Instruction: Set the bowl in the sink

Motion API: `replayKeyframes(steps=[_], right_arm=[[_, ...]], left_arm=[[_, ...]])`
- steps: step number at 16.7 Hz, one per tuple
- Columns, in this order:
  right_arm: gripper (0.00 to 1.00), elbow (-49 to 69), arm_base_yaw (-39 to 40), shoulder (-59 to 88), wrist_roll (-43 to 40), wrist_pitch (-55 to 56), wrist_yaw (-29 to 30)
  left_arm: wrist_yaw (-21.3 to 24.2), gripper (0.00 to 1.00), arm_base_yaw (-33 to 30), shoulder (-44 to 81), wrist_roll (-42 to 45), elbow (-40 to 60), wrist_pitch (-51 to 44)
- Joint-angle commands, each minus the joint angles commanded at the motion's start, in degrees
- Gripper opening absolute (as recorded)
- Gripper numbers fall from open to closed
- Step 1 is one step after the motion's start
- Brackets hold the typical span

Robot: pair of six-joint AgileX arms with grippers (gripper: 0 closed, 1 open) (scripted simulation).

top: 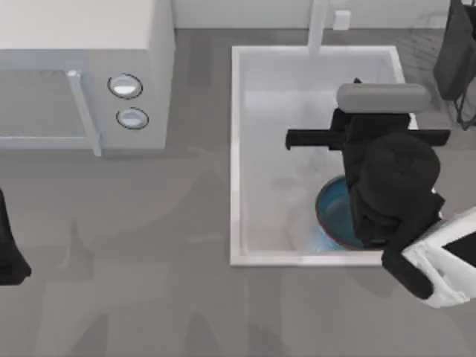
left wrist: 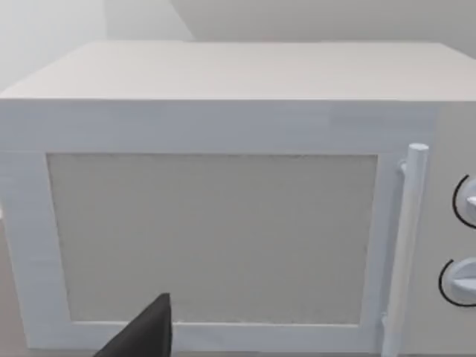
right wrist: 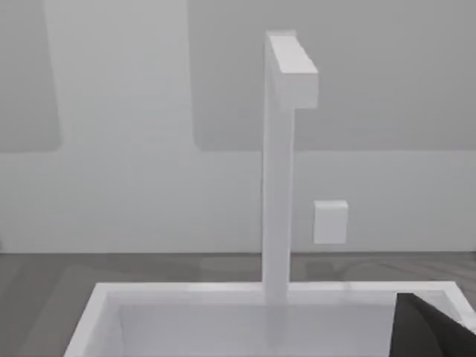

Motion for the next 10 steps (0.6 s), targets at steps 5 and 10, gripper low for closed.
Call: replayKeyframes(steps=[5,10], right_arm=[[0.0,-1.91,-0.45,11.34,0.01,14.4,0.09],[0.0,-3.56,-0.78,17.66,-0.14,20.94,0.01]], left_arm=[[0.0,1.0,0.0,0.0,0.0,0.0,0.0],[0.0,1.0,0.0,0.0,0.0,0.0,0.0]])
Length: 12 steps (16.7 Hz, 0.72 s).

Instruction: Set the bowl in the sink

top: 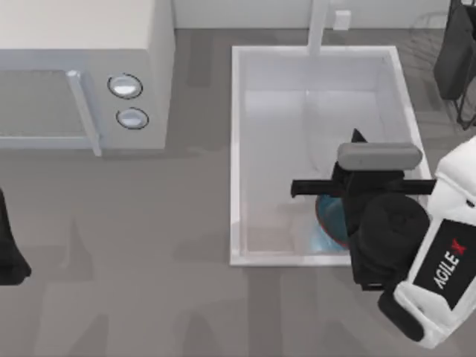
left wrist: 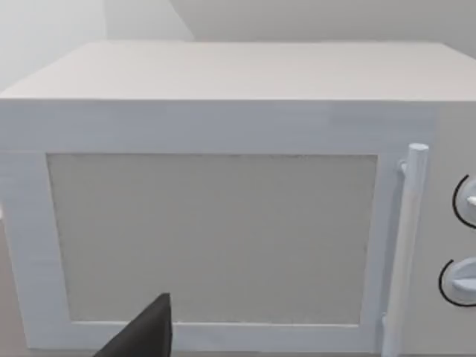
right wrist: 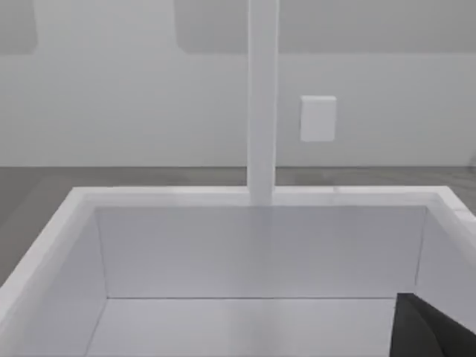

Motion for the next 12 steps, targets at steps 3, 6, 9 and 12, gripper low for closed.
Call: replayKeyframes(steps=[3,6,9,12], right_arm=[[0.0,-0.08,0.0,0.11,-0.02,0.03,0.0],[0.15,-0.08,0.0,0.11,-0.02,0.03,0.0],[0.38,-0.08,0.0,0.11,-0.02,0.03,0.0],[0.6,-0.08,0.0,0.11,-0.02,0.03,0.0]], left_arm=[[0.0,1.0,0.0,0.0,0.0,0.0,0.0],[0.0,1.0,0.0,0.0,0.0,0.0,0.0],[0.0,1.0,0.0,0.0,0.0,0.0,0.0],[0.0,1.0,0.0,0.0,0.0,0.0,0.0]])
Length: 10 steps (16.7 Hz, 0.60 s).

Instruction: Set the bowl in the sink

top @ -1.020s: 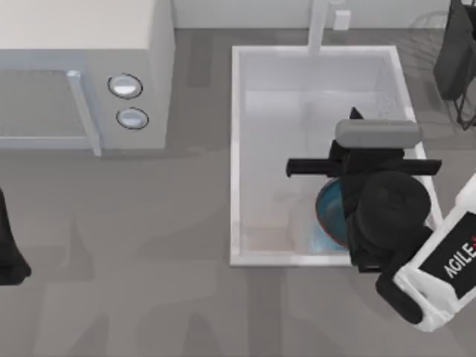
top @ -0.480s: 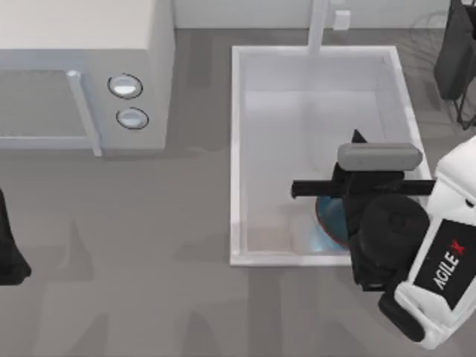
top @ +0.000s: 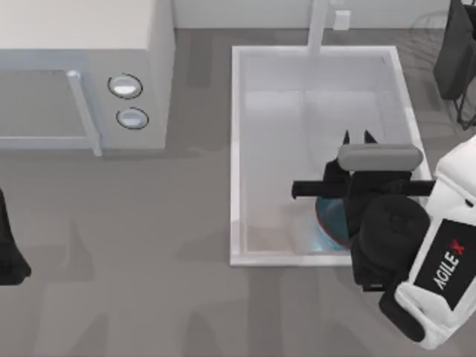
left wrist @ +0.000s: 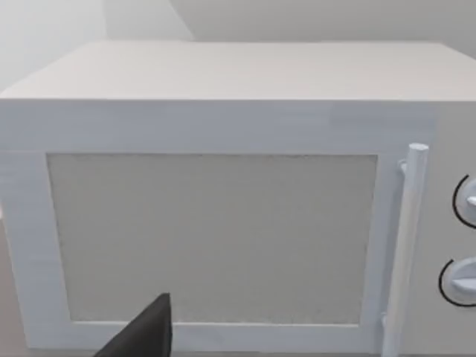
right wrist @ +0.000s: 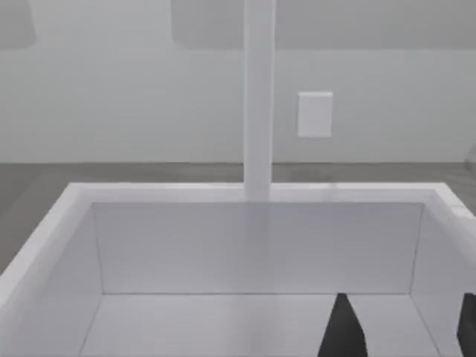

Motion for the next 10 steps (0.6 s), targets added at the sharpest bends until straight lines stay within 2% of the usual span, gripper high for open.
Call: replayKeyframes(steps=[5,10], right_arm=[[0.98,0.0,0.0,0.0,0.0,0.0,0.0],[1.0,0.0,0.0,0.0,0.0,0.0,0.0]], left_arm=[[0.0,1.0,0.0,0.0,0.0,0.0,0.0],[0.0,1.0,0.0,0.0,0.0,0.0,0.0]])
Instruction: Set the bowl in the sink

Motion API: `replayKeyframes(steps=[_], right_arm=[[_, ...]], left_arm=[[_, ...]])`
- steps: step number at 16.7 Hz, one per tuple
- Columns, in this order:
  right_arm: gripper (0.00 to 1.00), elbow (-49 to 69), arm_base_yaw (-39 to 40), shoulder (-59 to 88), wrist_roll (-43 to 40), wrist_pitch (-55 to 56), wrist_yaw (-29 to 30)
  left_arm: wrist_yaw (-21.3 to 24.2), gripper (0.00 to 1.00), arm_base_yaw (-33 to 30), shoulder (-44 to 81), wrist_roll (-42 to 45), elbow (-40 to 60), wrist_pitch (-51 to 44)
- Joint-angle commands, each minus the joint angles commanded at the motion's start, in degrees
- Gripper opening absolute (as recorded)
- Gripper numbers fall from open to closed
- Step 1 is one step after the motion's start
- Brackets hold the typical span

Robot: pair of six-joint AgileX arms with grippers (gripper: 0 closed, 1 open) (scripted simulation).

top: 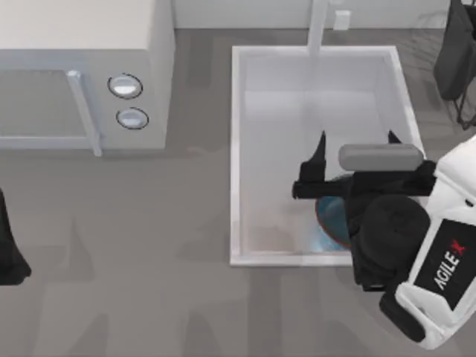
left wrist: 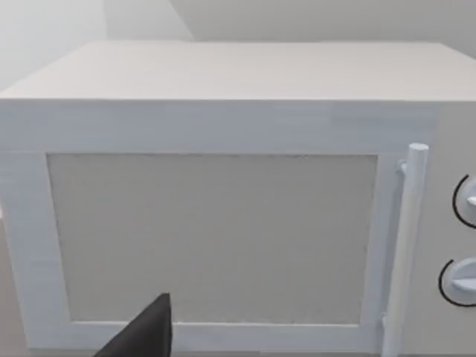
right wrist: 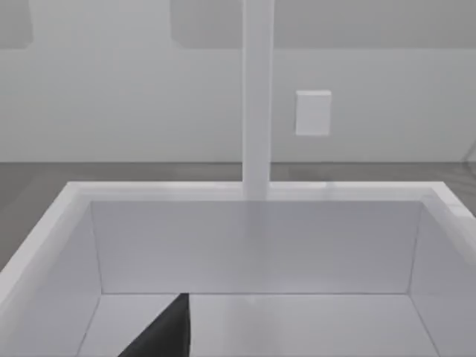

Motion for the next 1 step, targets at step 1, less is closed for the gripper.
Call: replayKeyframes(steps=[1], right_arm=[[1.0,0.0,0.0,0.0,0.0,0.0,0.0]], left_arm=[[0.0,1.0,0.0,0.0,0.0,0.0,0.0]])
